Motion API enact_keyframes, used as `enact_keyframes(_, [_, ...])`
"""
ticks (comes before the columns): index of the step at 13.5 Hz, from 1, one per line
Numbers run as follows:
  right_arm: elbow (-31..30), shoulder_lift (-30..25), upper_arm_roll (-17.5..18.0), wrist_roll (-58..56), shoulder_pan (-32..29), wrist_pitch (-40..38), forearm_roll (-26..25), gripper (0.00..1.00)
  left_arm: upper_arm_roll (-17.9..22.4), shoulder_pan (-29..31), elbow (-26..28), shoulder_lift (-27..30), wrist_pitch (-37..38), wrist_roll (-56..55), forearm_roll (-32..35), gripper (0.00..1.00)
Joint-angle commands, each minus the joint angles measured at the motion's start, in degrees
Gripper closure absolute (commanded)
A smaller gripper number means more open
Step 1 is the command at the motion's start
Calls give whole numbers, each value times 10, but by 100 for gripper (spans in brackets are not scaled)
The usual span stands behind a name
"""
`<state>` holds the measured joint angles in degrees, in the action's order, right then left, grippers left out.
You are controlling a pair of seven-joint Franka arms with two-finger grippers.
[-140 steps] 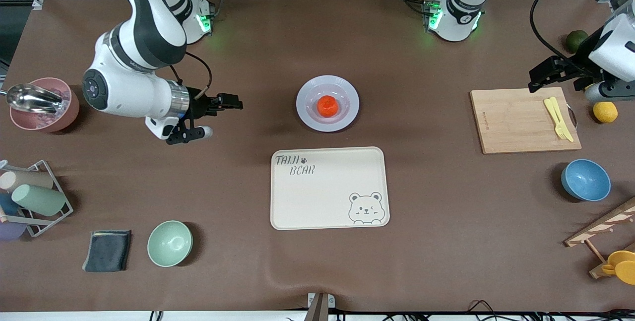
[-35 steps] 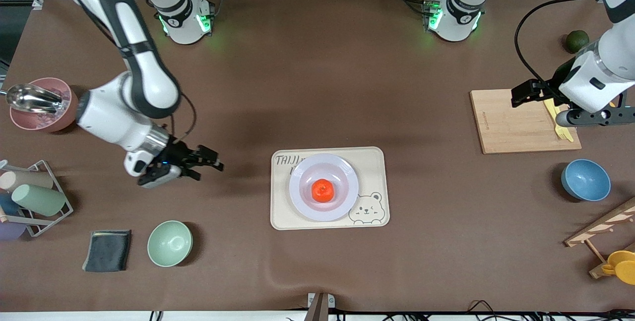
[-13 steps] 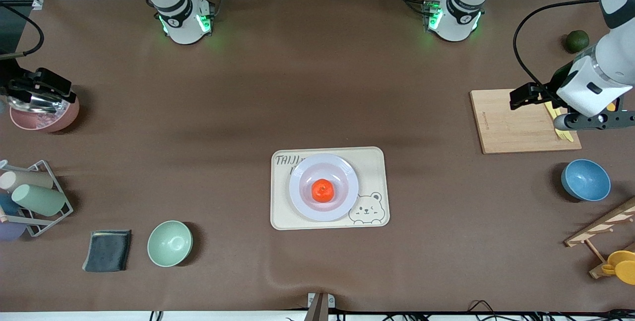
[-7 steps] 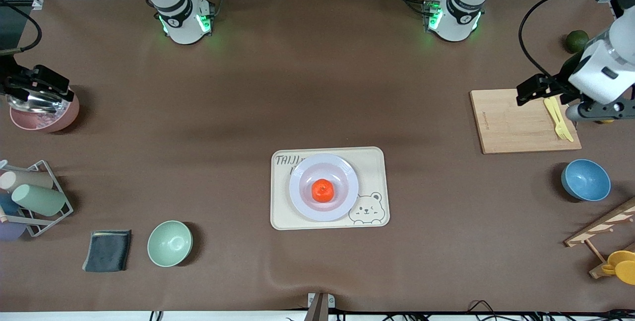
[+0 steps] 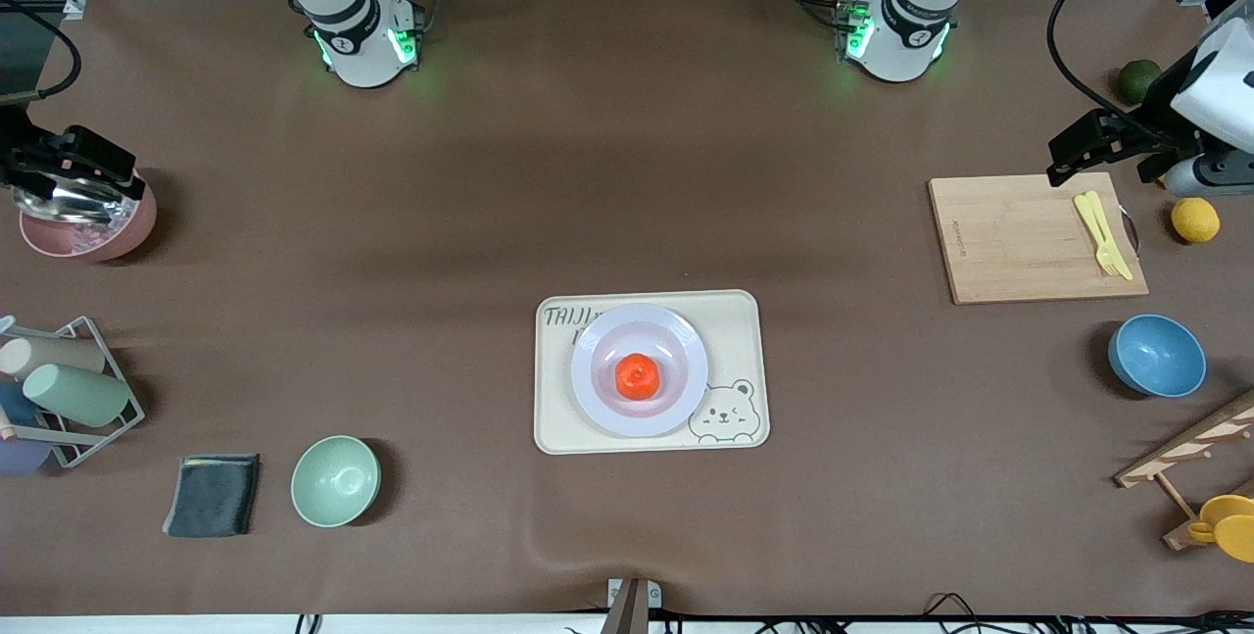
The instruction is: Place orange and plate with both arms
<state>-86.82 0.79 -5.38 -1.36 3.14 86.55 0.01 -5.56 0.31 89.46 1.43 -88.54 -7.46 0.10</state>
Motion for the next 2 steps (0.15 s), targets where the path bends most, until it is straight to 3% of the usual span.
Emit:
enact_keyframes(1, [-6,-13,3,12,2,-4,-12,0,-1,10,-17,-2,8,8,0,0])
enact_keyframes(2, [-6,-13,2,10,2,-6,-12,0,-1,11,-17,-4,8,5,-1,0])
